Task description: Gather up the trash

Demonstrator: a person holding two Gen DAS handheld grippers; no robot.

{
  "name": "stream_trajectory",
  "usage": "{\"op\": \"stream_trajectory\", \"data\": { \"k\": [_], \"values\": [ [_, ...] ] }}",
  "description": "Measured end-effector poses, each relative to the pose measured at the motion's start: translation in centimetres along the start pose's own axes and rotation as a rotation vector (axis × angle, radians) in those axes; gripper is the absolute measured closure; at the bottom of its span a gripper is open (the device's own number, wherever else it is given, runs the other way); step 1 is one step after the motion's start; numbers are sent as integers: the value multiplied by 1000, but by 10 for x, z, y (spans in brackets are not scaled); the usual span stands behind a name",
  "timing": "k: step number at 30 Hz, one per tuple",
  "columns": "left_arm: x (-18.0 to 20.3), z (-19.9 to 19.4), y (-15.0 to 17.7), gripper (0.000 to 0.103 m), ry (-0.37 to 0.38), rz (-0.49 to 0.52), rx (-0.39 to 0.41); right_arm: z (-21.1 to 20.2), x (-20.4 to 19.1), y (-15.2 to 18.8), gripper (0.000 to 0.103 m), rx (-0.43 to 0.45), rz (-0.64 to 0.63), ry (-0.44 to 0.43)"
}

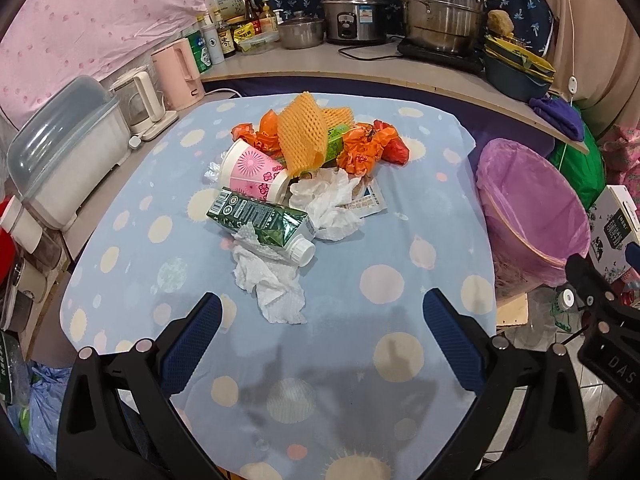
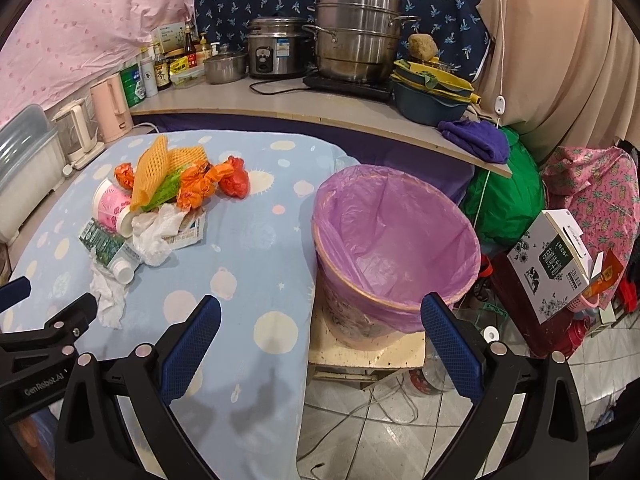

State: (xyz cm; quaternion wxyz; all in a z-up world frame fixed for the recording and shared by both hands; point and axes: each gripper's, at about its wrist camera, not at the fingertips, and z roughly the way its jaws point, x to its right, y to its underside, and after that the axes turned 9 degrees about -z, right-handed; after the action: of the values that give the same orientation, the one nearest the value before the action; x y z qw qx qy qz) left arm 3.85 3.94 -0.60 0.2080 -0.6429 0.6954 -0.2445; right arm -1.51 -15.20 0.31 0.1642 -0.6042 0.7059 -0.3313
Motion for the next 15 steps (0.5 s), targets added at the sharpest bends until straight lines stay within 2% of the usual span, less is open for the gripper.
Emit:
{"op": "stream_trajectory", "data": {
  "k": [6, 10, 15],
  "values": [
    [-54, 33, -7, 7, -26, -148, -38, 13, 0, -1, 7, -19, 13, -11],
    [-89, 60, -7, 8, -8, -258, -83, 24, -10, -2, 7, -33, 2, -23],
    [-99, 88, -3, 16, -30, -245, -115, 38, -27, -8, 7, -42, -13, -45]
  ]
}}
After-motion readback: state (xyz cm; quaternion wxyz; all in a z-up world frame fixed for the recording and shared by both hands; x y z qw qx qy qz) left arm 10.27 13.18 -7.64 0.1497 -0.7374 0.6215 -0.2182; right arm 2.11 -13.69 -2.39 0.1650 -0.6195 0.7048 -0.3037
